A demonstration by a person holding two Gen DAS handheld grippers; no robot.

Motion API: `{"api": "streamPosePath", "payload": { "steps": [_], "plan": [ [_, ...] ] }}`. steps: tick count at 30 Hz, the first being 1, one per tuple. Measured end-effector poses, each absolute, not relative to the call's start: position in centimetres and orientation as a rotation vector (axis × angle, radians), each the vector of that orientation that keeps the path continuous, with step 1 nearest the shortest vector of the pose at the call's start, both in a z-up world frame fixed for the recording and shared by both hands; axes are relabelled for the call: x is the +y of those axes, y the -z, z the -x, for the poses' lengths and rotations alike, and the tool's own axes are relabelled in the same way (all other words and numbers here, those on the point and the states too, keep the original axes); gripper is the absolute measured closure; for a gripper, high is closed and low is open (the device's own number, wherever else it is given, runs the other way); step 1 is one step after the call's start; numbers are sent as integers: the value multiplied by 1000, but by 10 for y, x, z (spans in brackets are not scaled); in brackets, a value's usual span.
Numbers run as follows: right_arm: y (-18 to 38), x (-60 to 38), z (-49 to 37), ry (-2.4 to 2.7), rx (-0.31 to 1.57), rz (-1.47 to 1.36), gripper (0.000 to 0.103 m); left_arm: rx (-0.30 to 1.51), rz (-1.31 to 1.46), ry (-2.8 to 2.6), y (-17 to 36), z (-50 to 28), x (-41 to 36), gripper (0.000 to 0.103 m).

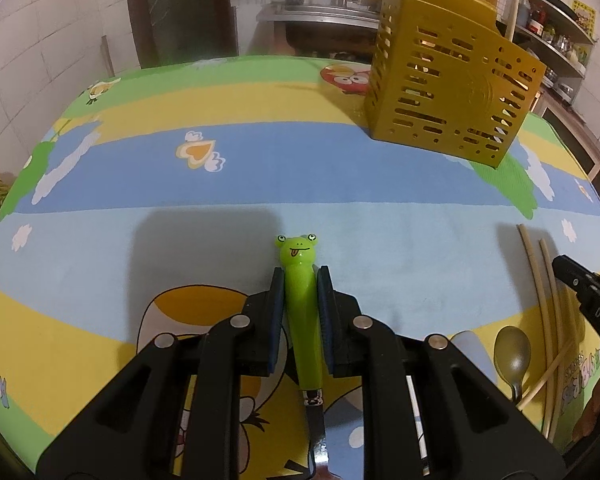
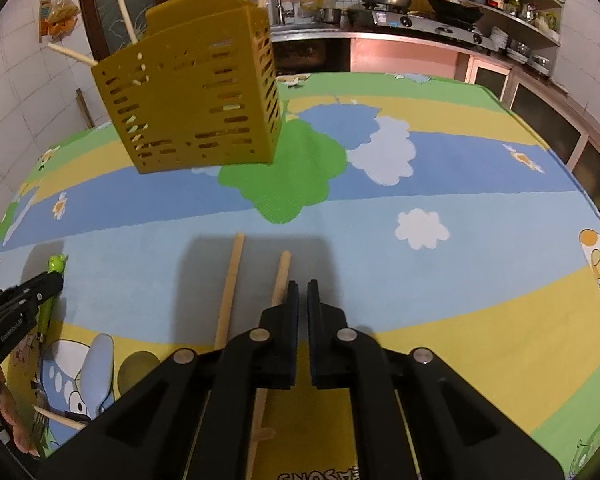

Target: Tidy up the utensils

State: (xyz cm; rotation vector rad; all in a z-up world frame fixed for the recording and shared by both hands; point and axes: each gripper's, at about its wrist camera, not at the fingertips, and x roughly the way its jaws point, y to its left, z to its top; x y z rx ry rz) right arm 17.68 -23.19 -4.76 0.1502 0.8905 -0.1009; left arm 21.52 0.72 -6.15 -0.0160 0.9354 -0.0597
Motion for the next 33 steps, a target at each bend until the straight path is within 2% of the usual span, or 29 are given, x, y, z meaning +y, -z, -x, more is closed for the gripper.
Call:
{"api": "streamPosePath", "payload": {
  "steps": [4, 6, 7, 8, 10, 13, 16, 33],
  "plan": [
    [48, -233, -176, 98, 892, -155, 98, 931, 13, 63, 62, -215, 7, 86],
    [51, -234, -176, 105, 892, -165, 73, 935, 17, 76, 62, -213, 7, 79],
    [51, -235, -173, 111, 878, -179, 40, 934, 21, 83, 61, -212, 7, 71],
    [49, -236, -170, 117, 851, -193, 33, 926, 26, 83, 60, -210, 8, 66],
    [48, -236, -168, 128, 831, -181, 33, 897, 27, 71, 55, -206, 11, 50],
    [49, -233, -171, 122, 840, -163, 33, 871, 48, 66, 49, -203, 18, 39],
    [51, -233, -171, 124, 844, -160, 33, 884, 71, 61, 50, -202, 26, 33],
    [53, -227, -171, 153, 855, -118, 33, 942, 47, 17, 63, -214, 35, 30]
  ]
}}
